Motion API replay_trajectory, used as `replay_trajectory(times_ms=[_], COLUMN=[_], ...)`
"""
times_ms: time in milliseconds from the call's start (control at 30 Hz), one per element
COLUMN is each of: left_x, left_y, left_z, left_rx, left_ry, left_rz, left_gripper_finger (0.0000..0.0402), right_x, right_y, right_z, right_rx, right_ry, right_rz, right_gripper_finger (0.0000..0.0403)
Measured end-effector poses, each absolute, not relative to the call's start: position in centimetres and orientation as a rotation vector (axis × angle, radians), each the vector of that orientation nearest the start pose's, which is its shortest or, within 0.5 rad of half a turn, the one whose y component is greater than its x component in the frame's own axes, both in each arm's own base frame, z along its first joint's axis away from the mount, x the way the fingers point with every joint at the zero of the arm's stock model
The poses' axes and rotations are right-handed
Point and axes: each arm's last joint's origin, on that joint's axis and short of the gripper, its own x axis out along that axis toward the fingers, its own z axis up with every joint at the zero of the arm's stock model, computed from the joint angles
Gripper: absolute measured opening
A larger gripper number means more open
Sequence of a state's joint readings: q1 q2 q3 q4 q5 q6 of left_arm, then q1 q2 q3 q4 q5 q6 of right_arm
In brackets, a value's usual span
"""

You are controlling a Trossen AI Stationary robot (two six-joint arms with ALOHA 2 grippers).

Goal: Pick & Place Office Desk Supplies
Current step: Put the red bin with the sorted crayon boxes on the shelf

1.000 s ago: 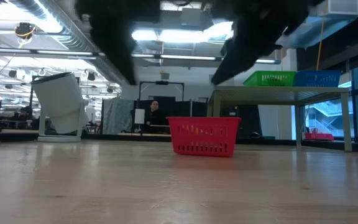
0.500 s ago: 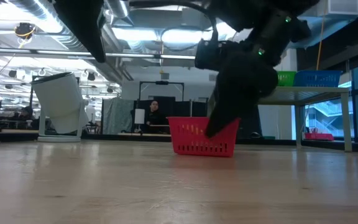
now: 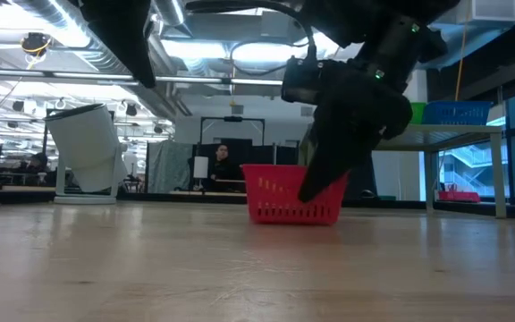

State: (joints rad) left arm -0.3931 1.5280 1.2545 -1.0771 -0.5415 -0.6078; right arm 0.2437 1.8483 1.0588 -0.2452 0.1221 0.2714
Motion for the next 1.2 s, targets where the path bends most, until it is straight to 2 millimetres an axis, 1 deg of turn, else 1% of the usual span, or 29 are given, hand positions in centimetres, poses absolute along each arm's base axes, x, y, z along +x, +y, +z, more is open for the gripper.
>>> replay_trajectory(times_ms=[100, 200, 300, 400, 533, 633, 700, 800, 900, 1000, 1200], left_x=[26.5, 26.3, 26.0, 25.8, 25.4, 25.3, 25.2, 25.2, 25.2, 25.2, 25.3], left_y=[-9.4, -9.3, -9.2, -9.0, -8.8, -8.7, -8.6, -8.6, -8.6, -8.6, -8.6], left_z=[26.8, 26.8, 26.8, 26.7, 26.7, 26.7, 26.7, 26.7, 26.7, 26.8, 26.8], left_rx=[0.08, 0.091, 0.092, 0.099, 0.114, 0.121, 0.12, 0.12, 0.125, 0.137, 0.154], left_ry=[1.1, 1.117, 1.136, 1.147, 1.15, 1.151, 1.154, 1.153, 1.153, 1.142, 1.126], left_rz=[0.473, 0.48, 0.5, 0.532, 0.582, 0.607, 0.616, 0.617, 0.615, 0.625, 0.638], left_gripper_finger=[0.0093, 0.0091, 0.009, 0.0091, 0.0092, 0.009, 0.0089, 0.0089, 0.0088, 0.0088, 0.0088], right_x=[34.4, 33.7, 32.6, 31.3, 29.2, 27.7, 26.7, 25.5, 25.0, 24.9, 24.8], right_y=[8.7, 9.6, 10.4, 10.9, 11.0, 10.5, 9.9, 8.5, 6.5, 4.0, -1.5], right_z=[14.8, 16.3, 18.4, 20.9, 24.4, 26.8, 28.2, 29.8, 30.8, 31.1, 30.6], right_rx=[0.029, -0.022, -0.056, -0.1, -0.16, -0.185, -0.216, -0.279, -0.306, -0.308, -0.279], right_ry=[1.022, 0.997, 0.967, 0.918, 0.835, 0.761, 0.724, 0.684, 0.662, 0.683, 0.783], right_rz=[-0.002, 0.092, 0.154, 0.197, 0.242, 0.22, 0.181, 0.102, 0.057, 0.008, -0.093], right_gripper_finger=[0.0014, 0.0006, 0.0006, 0.0005, 0.0004, 0.0004, 0.0003, 0.0003, 0.0003, 0.0003, 0.0003])
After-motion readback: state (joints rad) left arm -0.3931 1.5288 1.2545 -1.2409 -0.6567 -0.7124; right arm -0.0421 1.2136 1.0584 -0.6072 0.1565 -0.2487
